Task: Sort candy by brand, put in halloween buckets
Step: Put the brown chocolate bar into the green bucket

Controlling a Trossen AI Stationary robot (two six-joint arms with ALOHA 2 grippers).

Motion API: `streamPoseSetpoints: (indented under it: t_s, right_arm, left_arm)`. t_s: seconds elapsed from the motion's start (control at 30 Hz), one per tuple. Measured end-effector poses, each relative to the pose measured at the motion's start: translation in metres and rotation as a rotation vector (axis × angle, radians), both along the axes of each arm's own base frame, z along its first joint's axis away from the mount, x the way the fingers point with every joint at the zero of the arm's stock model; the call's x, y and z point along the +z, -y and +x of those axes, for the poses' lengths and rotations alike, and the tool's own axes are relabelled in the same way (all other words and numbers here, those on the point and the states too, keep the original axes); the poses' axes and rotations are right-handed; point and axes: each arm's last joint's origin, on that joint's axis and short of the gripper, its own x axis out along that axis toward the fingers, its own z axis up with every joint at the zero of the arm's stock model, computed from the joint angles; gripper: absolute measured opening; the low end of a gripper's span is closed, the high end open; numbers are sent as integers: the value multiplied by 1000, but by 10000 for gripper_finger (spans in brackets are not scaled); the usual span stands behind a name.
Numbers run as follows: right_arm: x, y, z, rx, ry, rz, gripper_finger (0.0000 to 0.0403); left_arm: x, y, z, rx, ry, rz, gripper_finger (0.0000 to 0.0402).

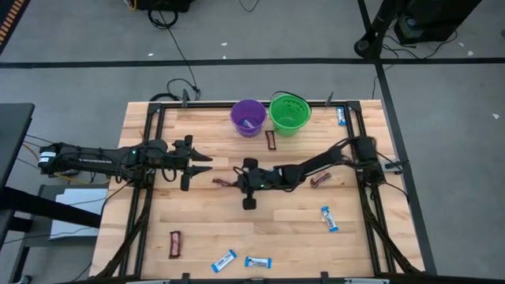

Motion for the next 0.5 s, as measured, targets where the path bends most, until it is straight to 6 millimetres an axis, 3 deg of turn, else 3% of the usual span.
streamPoseSetpoints:
  t_s: [0.13,0.27,0.37,0.5]
  right_arm:
    - [53,1,-24,-87,-43,-150,5]
    - [101,11,-61,-240,-114,-286,5]
    - [125,26,-89,-359,-171,-302,5]
    - [142,51,-118,-486,-246,-284,5]
  left_arm:
    - [0,0,0,0,0,0,142]
    - [0,0,0,0,0,0,142]
    - [0,0,0,0,0,0,142]
    - [0,0,0,2,2,0,142]
